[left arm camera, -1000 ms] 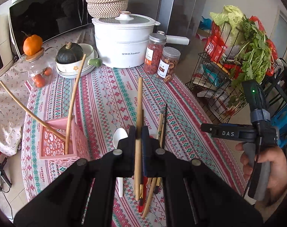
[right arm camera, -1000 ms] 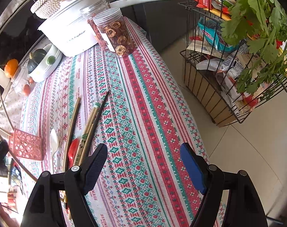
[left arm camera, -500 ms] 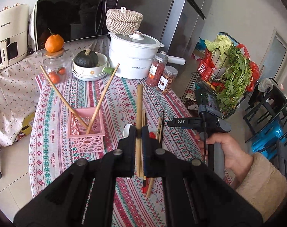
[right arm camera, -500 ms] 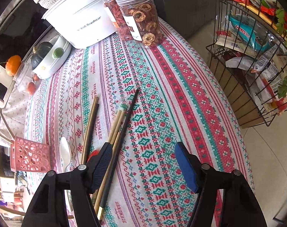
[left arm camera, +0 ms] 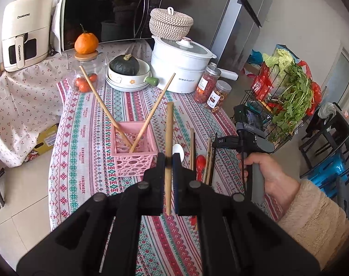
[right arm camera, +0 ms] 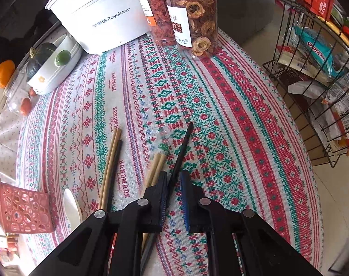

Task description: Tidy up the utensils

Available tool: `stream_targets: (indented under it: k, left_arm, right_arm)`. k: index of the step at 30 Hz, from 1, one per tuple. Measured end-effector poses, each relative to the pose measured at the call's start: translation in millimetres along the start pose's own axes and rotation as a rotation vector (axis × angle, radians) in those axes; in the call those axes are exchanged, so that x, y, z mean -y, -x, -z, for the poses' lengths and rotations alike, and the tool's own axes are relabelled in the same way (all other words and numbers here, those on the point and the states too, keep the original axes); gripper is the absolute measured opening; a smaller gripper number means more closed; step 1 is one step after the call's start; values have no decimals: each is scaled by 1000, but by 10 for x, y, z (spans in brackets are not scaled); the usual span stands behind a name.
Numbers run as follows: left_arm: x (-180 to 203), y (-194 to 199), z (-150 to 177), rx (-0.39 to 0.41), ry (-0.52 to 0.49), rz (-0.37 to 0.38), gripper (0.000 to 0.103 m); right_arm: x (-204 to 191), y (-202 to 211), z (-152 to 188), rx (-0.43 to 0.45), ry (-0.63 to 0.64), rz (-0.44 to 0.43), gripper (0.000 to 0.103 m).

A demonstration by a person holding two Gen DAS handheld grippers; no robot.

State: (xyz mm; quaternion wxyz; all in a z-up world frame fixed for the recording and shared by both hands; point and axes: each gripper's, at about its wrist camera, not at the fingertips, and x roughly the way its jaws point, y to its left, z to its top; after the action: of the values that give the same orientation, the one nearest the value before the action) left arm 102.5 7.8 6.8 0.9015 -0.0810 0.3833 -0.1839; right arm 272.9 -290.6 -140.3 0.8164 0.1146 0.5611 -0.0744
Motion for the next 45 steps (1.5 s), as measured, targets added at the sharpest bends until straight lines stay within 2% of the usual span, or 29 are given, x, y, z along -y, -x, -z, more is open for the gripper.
stream_targets:
  k: [3, 7, 9, 13, 18, 24, 37, 45]
  left_arm:
    - [-36, 9, 5, 2, 5, -13, 7]
    - [-112, 0, 13, -2, 21, -32, 7]
    - [-151, 7, 13, -2, 33, -37, 7]
    - [-183, 77, 4, 14, 40, -33, 7]
    - [-158, 134, 5, 36, 32, -30, 7]
    - [-118, 247, 29, 73, 20, -27, 7]
    - [-92, 433, 55, 138, 16, -29, 7]
    - [-152, 615, -55, 228, 43, -43, 7]
  right_arm:
    - [-22, 15, 17, -21, -2, 44, 8]
    - [-61, 20, 65, -30, 56, 74, 9]
    - [-13, 36, 88, -31, 47, 41, 8]
    - [133, 161, 188, -27, 26, -80, 6]
    - [188, 651, 327, 83, 59, -184, 5]
    - [139, 1312, 639, 248, 153, -264, 5]
    - [-133, 2124, 1154, 502, 294, -231, 5]
    - [-354, 2444, 1180, 589, 336, -279, 5]
